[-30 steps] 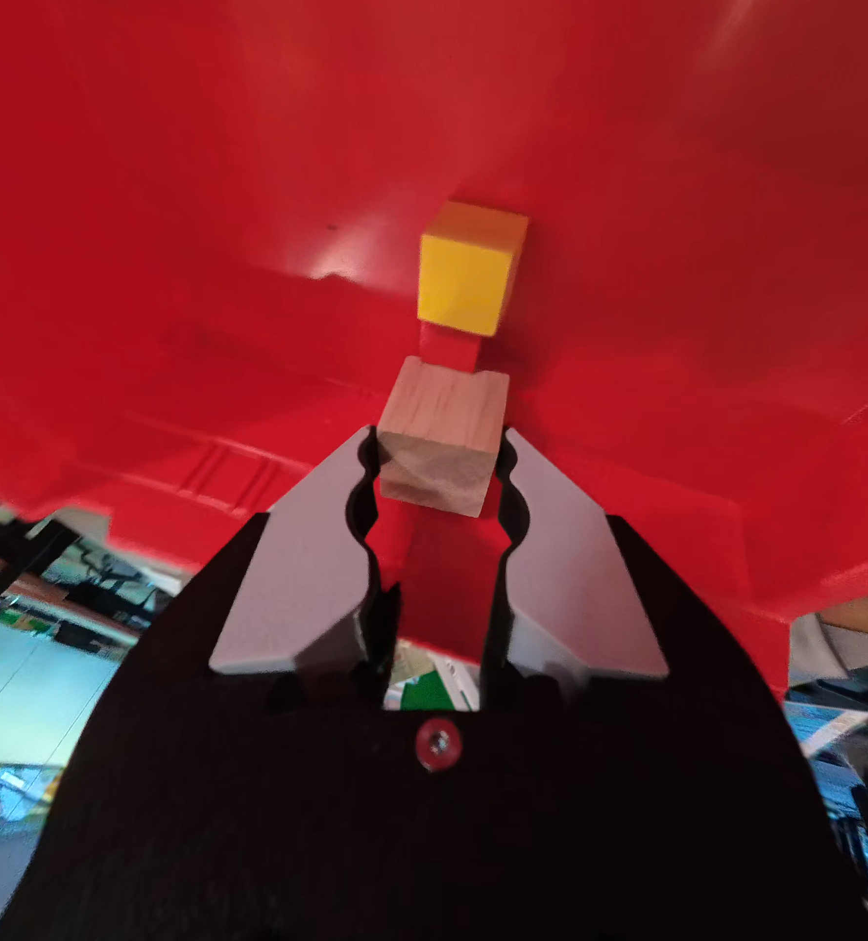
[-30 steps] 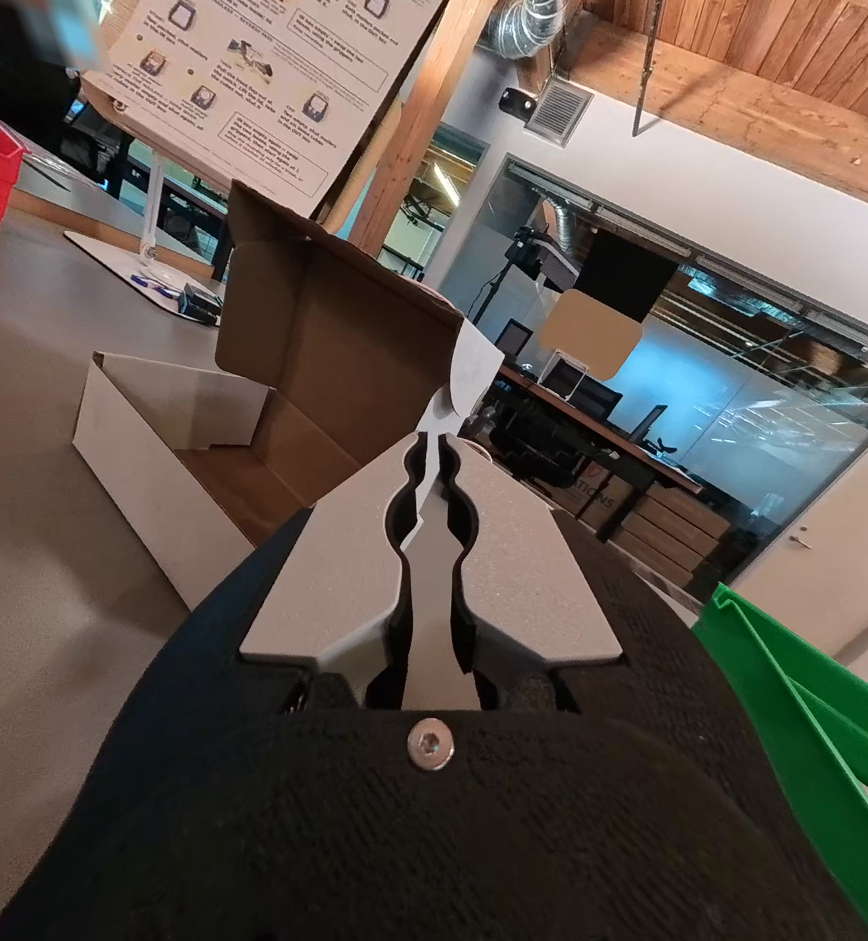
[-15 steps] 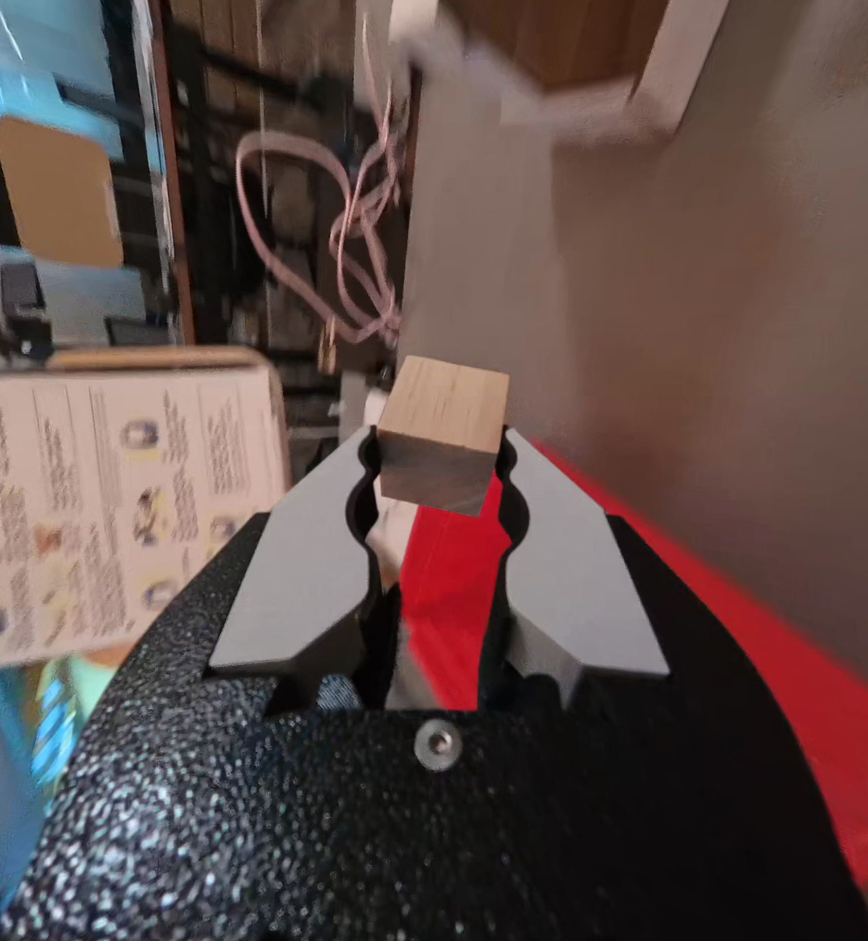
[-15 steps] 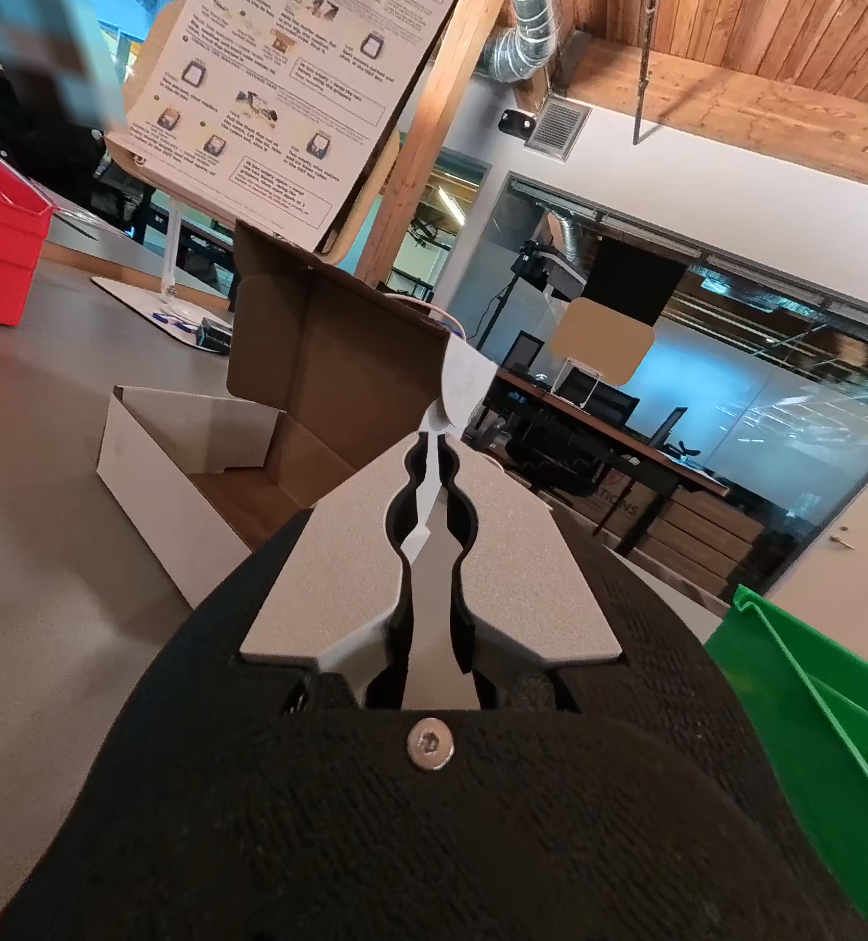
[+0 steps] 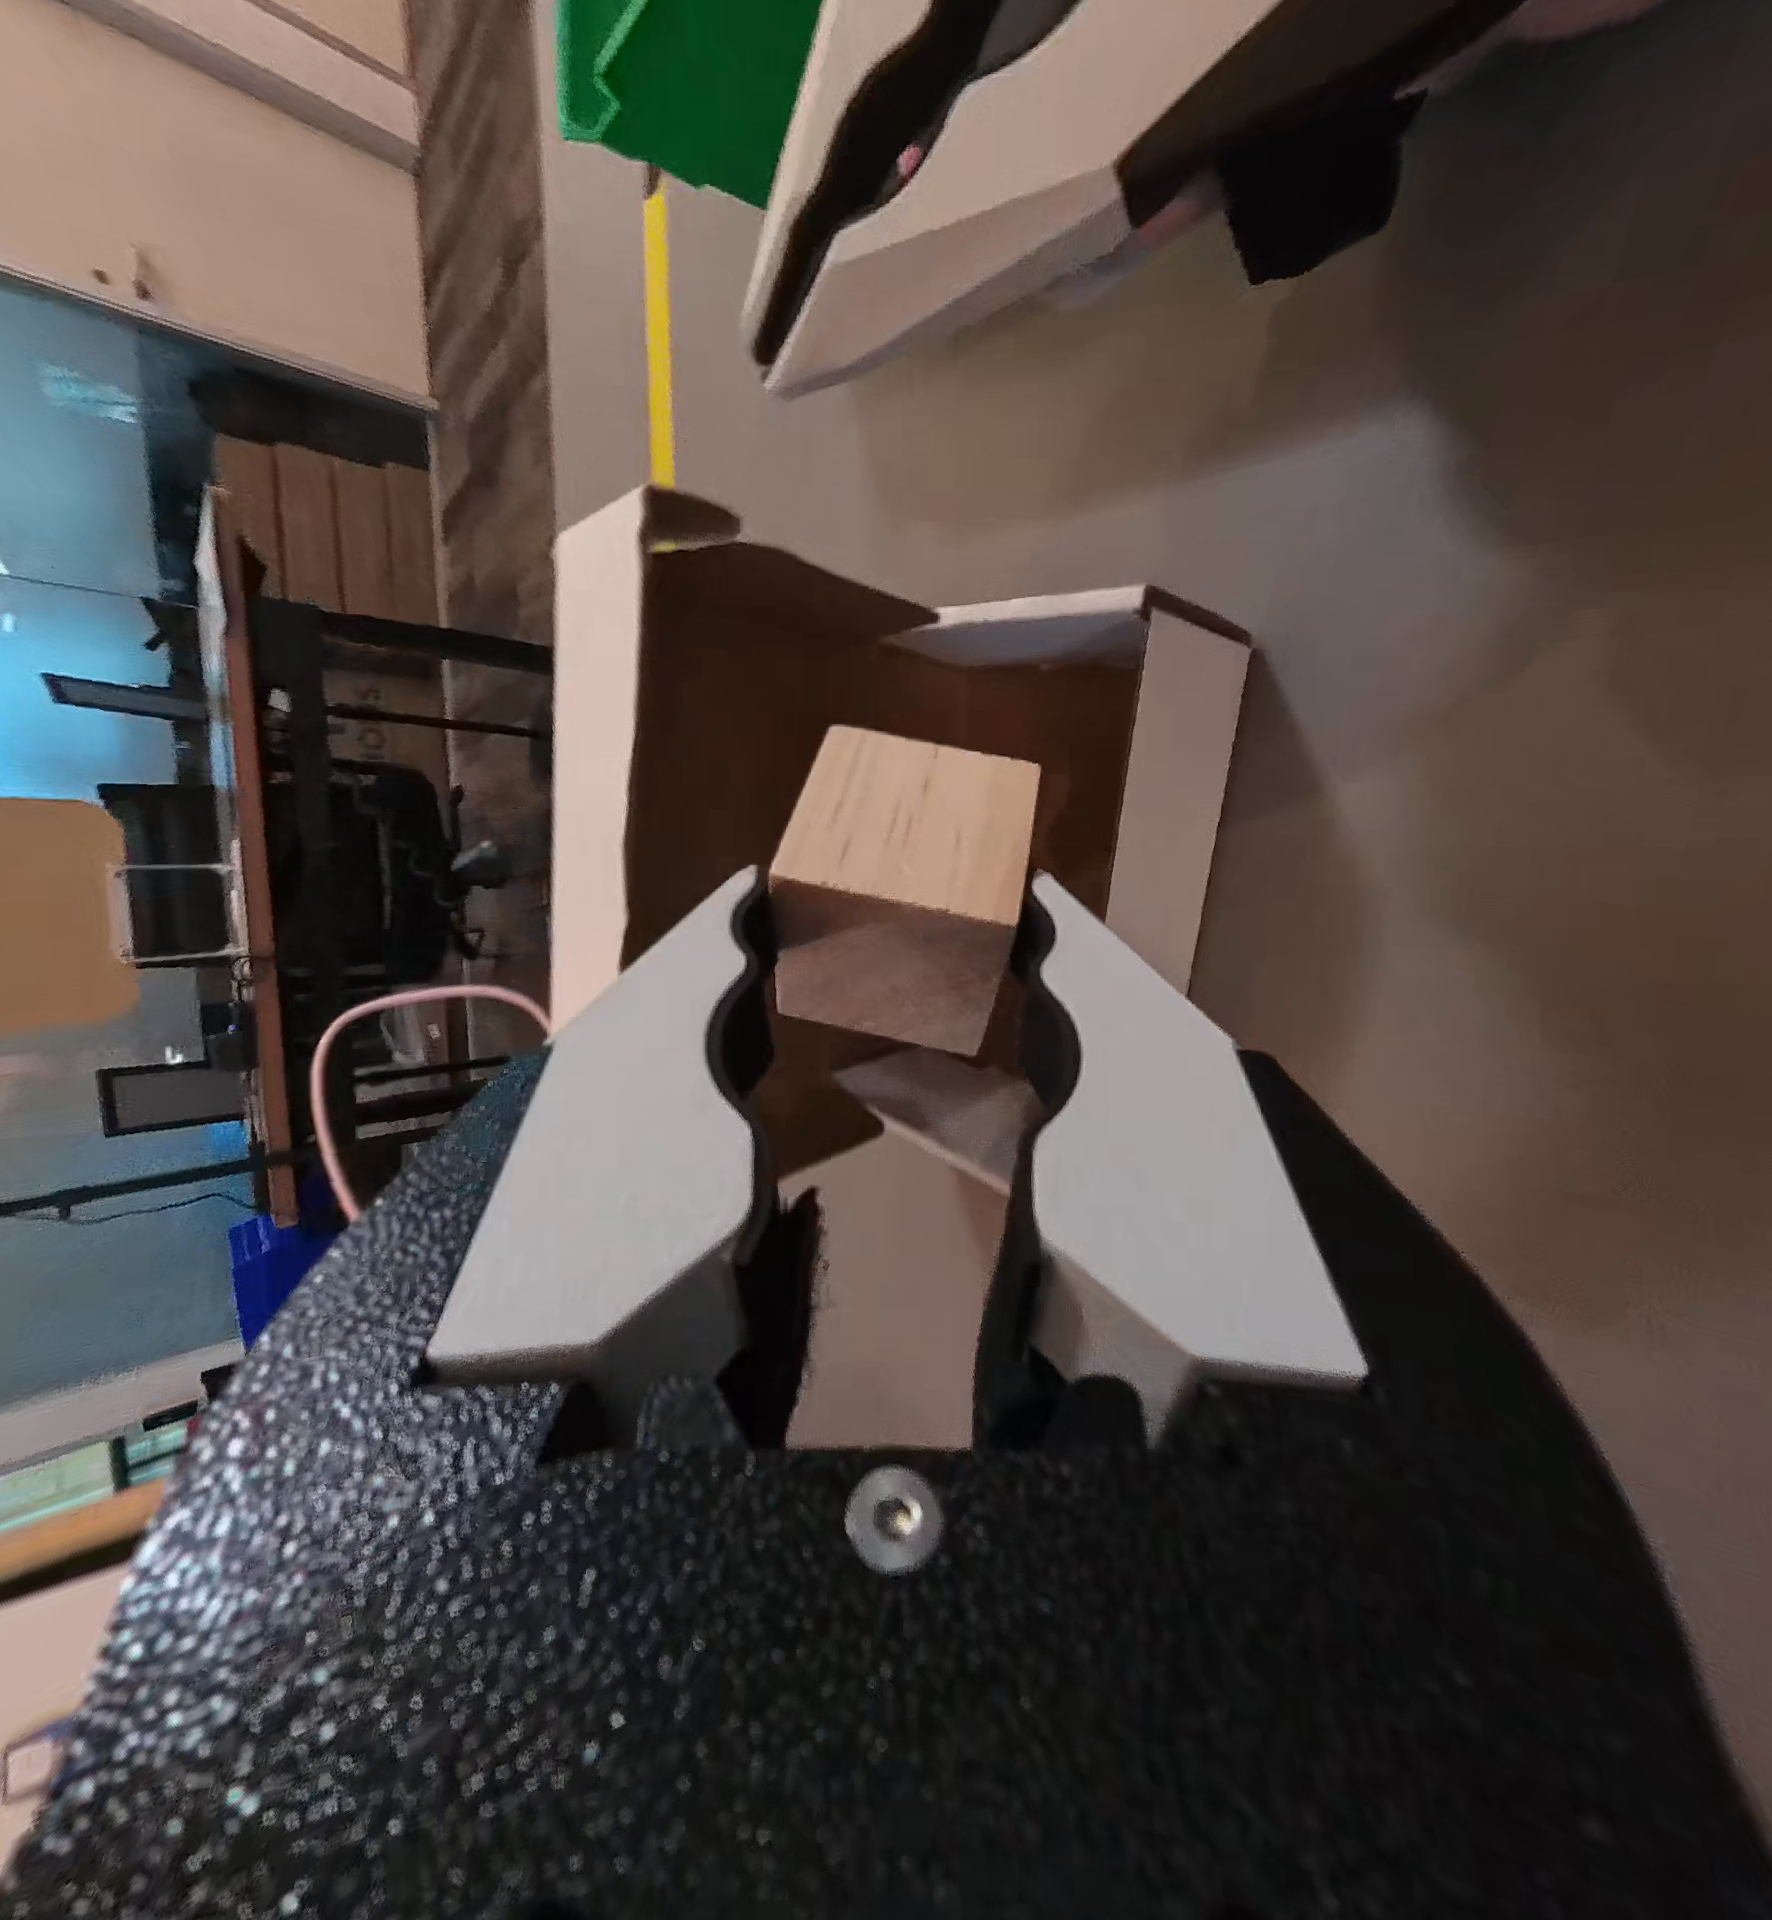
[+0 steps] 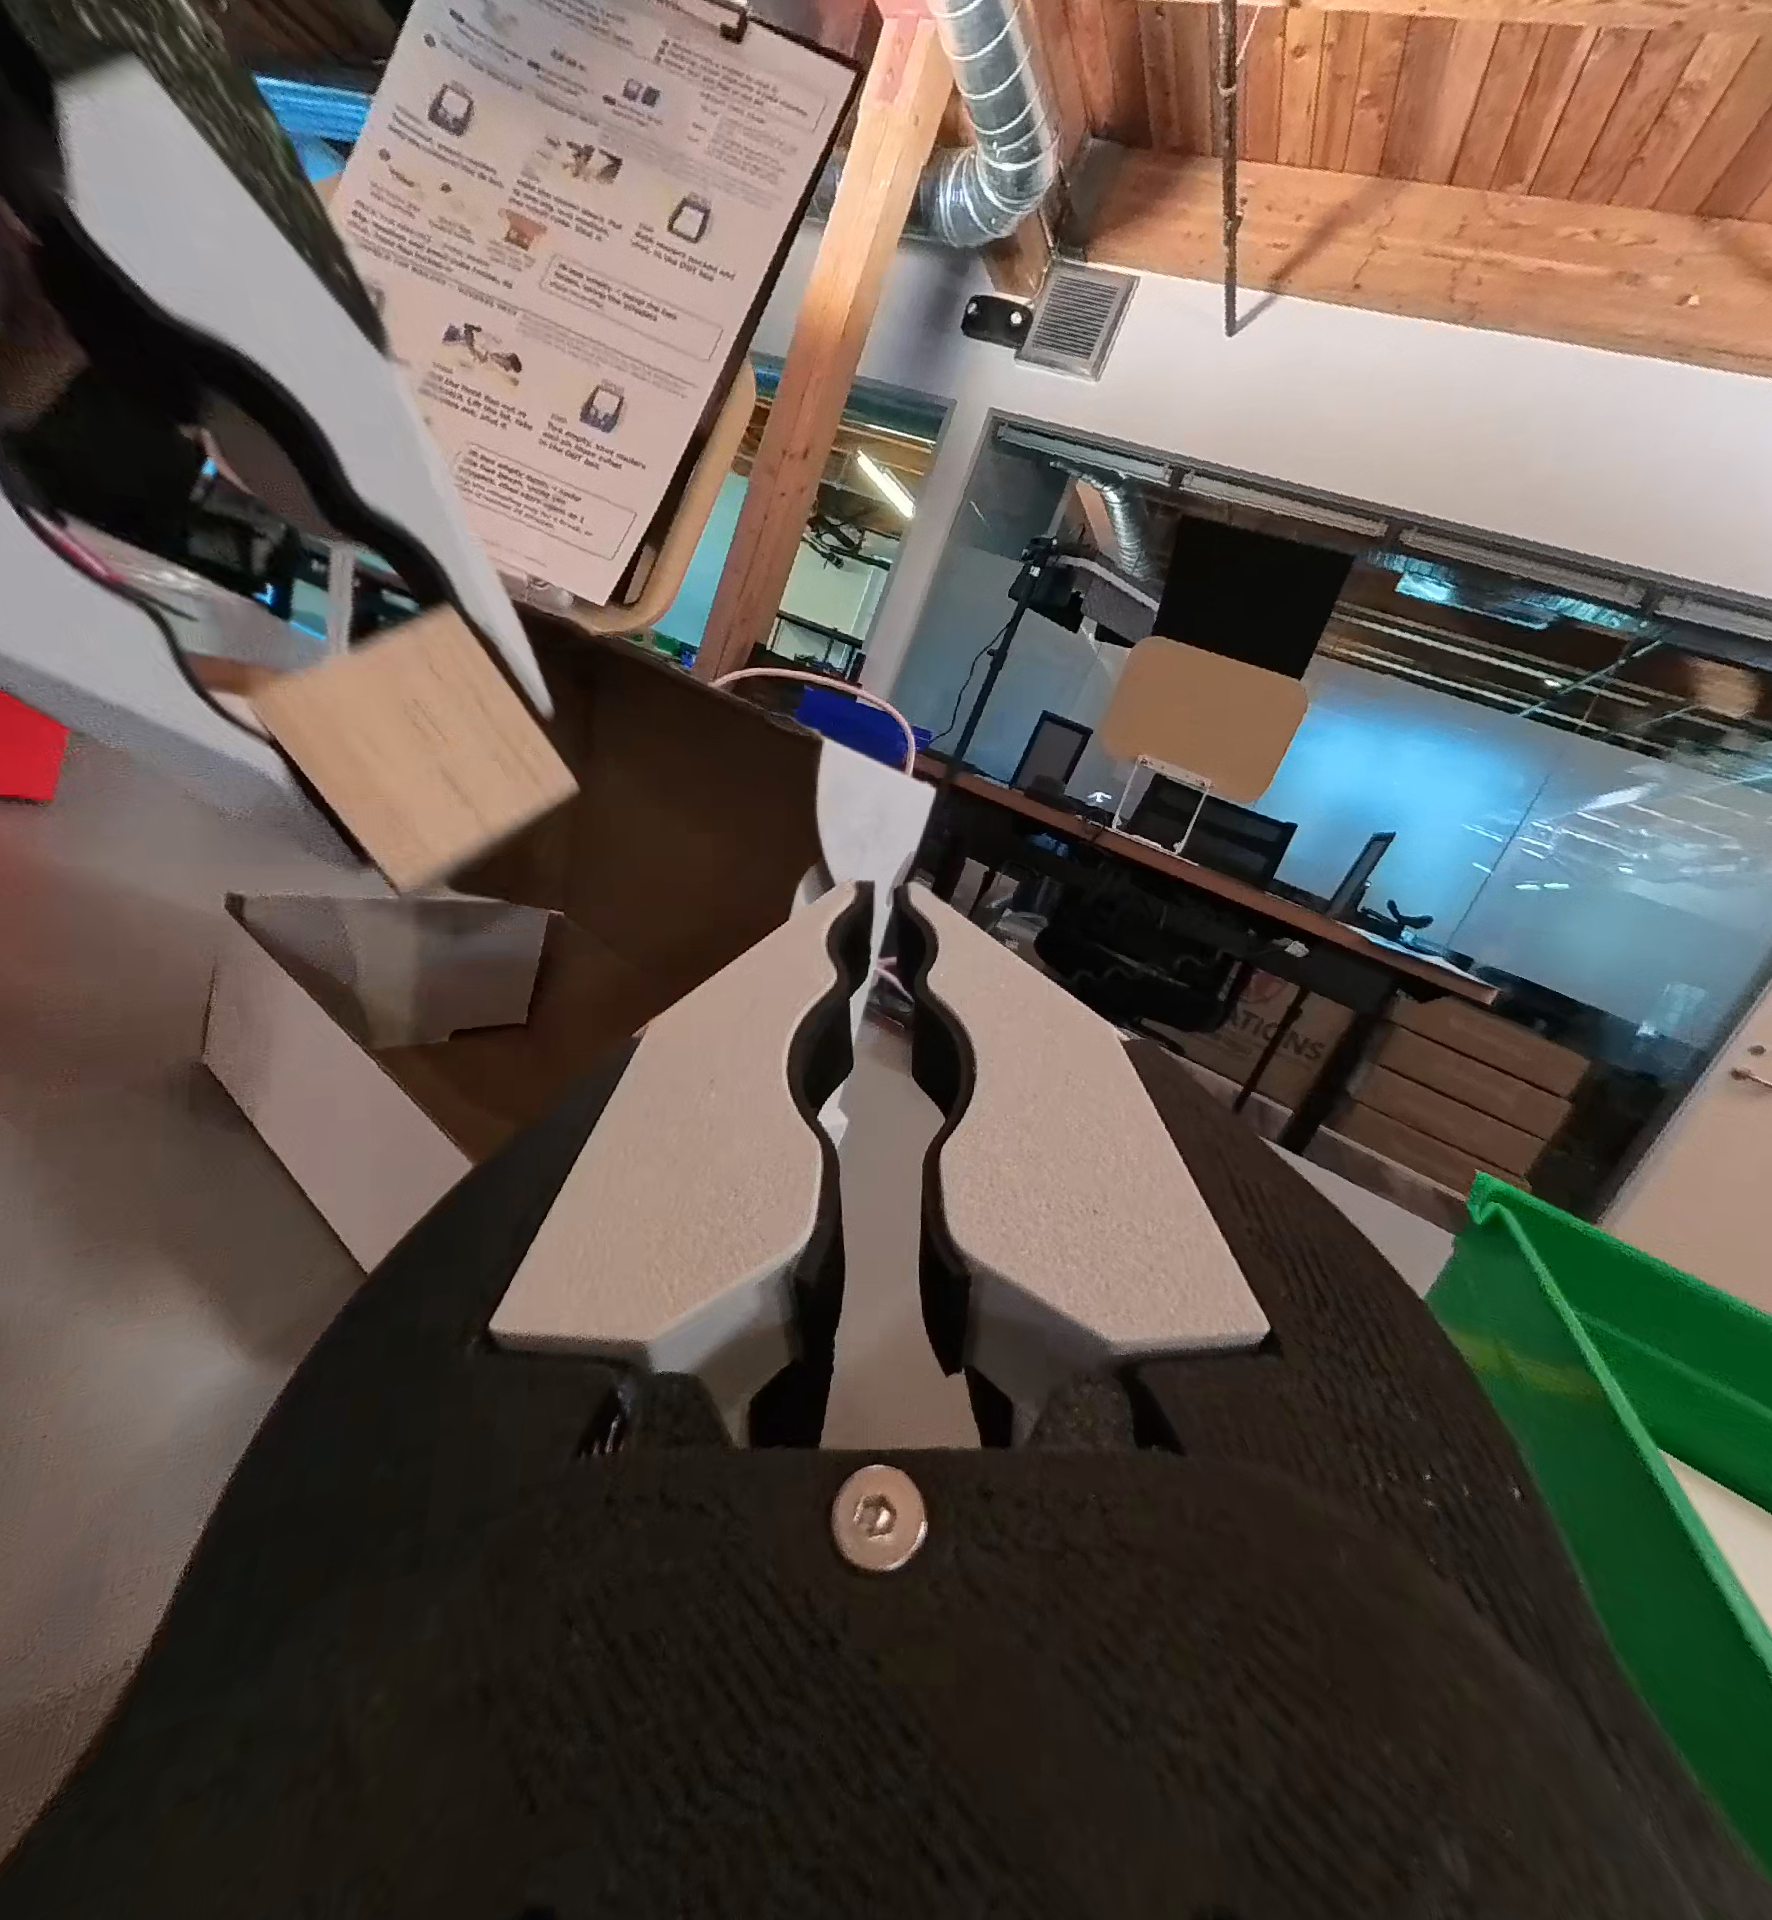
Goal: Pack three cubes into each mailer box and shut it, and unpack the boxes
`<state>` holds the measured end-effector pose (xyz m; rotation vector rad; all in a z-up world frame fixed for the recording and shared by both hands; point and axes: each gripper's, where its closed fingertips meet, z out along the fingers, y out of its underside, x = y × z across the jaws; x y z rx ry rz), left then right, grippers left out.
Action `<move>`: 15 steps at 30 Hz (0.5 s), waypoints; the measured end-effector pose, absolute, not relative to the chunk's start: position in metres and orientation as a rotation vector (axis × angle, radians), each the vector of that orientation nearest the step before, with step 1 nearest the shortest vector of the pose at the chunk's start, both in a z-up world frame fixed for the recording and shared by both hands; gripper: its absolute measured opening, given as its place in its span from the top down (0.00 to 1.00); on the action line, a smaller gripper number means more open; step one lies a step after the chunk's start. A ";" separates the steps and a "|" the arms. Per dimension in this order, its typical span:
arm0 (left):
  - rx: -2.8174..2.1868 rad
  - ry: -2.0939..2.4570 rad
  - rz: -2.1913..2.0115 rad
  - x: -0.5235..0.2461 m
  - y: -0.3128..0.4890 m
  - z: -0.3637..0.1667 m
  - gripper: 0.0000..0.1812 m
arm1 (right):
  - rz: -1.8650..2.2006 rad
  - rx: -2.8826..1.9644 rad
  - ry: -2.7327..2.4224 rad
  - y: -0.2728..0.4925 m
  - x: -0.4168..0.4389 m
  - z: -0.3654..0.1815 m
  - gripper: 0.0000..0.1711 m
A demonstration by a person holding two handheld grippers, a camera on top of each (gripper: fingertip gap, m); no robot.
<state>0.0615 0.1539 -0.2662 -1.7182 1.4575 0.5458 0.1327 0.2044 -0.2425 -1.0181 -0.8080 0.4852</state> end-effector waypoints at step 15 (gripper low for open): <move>-1.928 1.569 0.559 0.079 0.189 -0.320 0.70 | 0.494 -1.000 -0.820 0.201 0.130 -0.239 0.99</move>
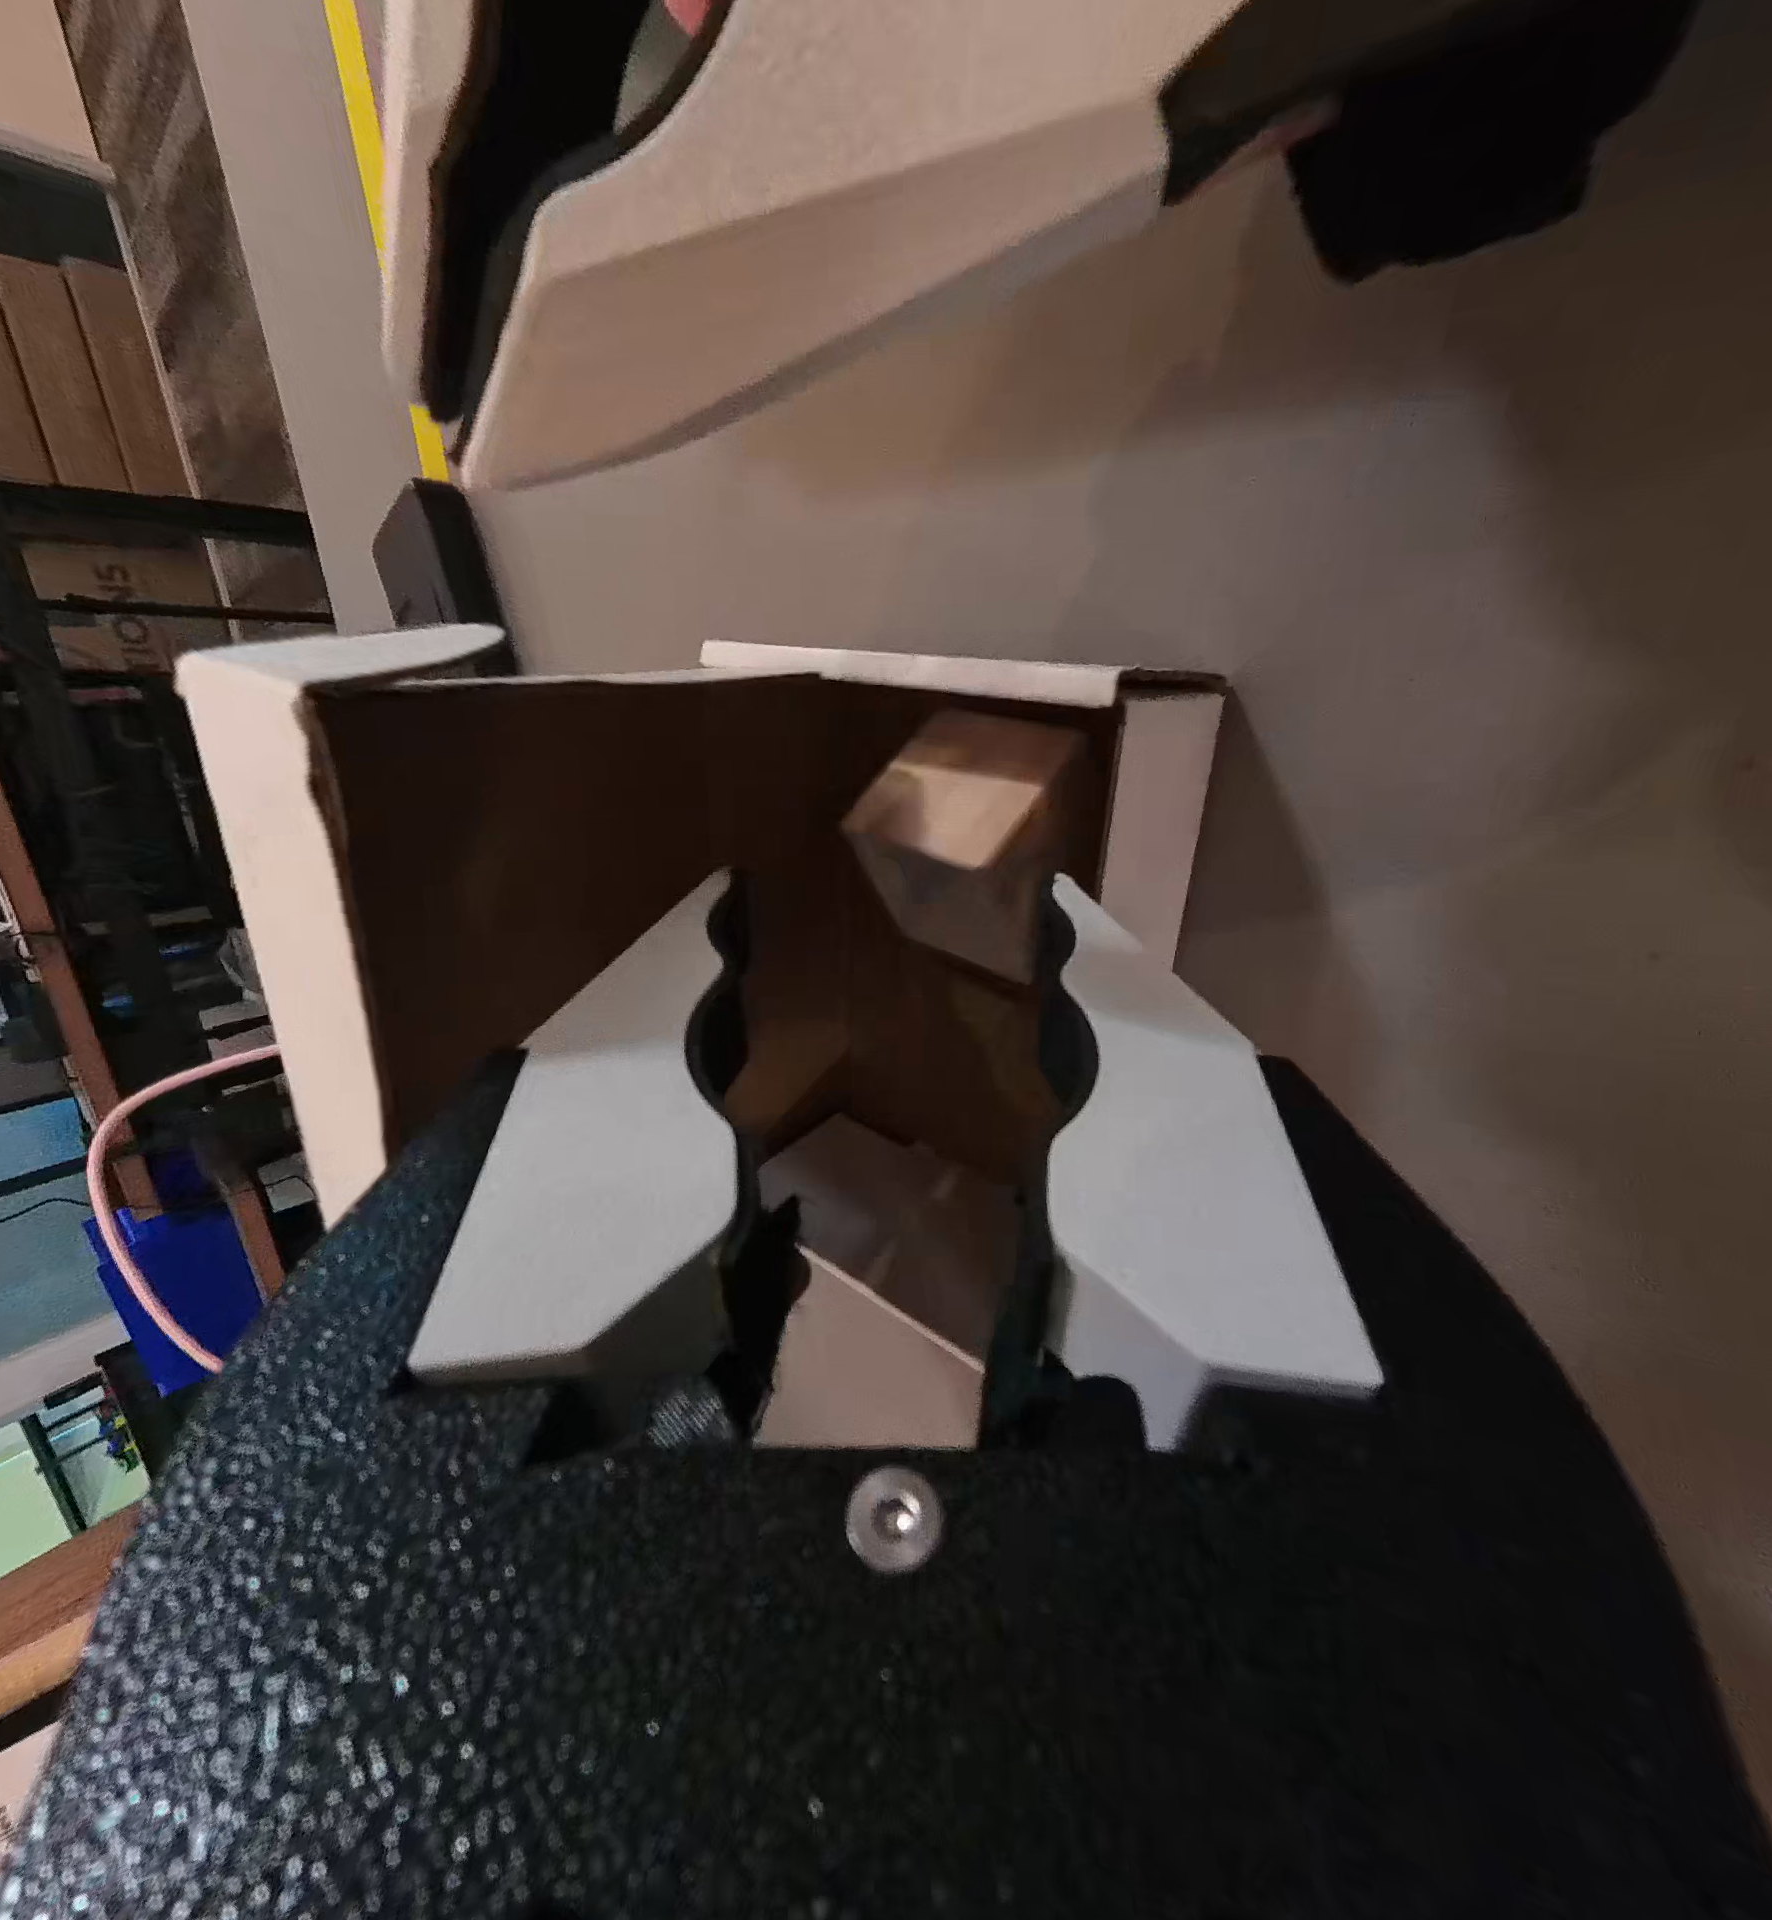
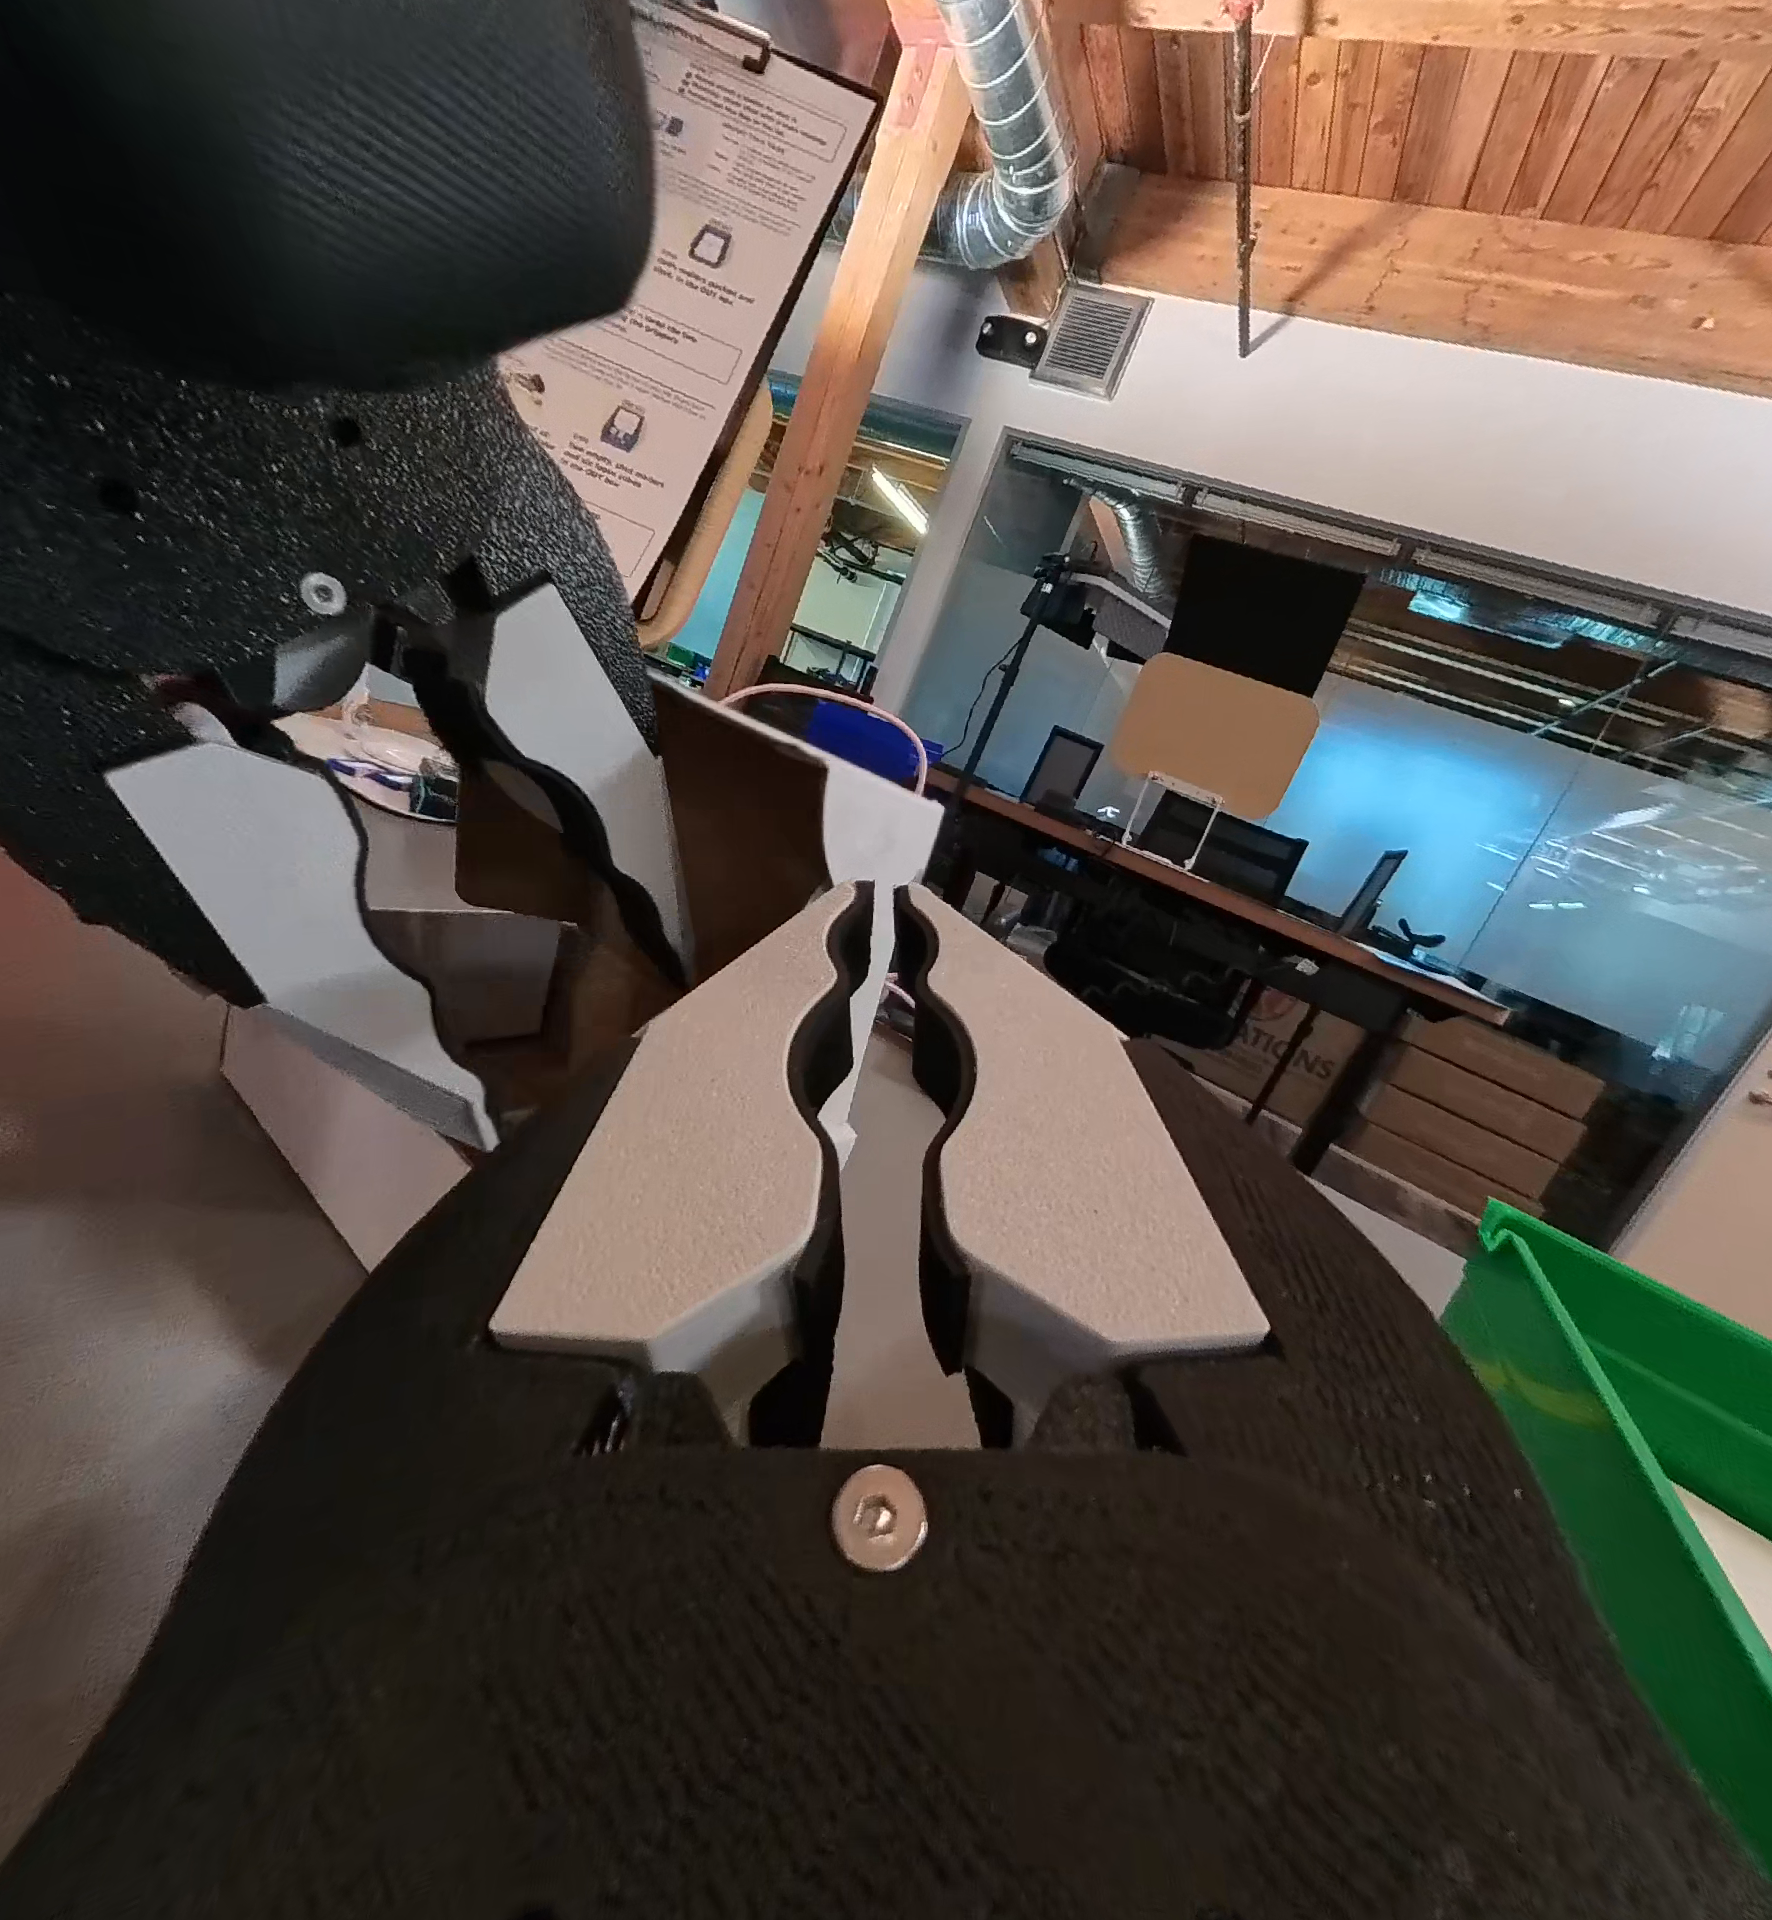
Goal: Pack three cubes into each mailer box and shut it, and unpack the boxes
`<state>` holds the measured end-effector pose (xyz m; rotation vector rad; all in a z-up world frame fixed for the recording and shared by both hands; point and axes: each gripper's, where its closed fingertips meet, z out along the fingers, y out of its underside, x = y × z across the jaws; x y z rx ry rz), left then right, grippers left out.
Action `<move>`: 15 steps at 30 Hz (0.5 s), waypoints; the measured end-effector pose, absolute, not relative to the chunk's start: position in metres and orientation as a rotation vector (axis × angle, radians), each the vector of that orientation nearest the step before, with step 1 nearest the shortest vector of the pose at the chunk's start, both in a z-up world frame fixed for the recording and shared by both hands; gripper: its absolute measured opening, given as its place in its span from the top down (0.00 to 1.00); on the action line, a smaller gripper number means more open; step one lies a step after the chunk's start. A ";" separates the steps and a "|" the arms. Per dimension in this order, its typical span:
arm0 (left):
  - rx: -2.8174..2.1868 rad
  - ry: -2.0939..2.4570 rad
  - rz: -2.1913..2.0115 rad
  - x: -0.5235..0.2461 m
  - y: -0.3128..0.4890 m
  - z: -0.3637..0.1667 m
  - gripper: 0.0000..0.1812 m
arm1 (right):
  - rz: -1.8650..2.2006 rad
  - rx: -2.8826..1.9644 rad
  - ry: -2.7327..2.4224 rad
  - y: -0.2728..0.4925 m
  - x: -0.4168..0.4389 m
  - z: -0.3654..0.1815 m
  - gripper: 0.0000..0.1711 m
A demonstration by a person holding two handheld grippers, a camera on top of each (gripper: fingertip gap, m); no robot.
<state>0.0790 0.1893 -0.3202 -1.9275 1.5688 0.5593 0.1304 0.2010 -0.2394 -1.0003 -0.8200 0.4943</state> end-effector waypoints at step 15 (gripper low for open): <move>-1.795 1.529 0.483 0.082 0.137 -0.273 0.73 | 0.511 -1.001 -0.832 0.198 0.129 -0.241 0.99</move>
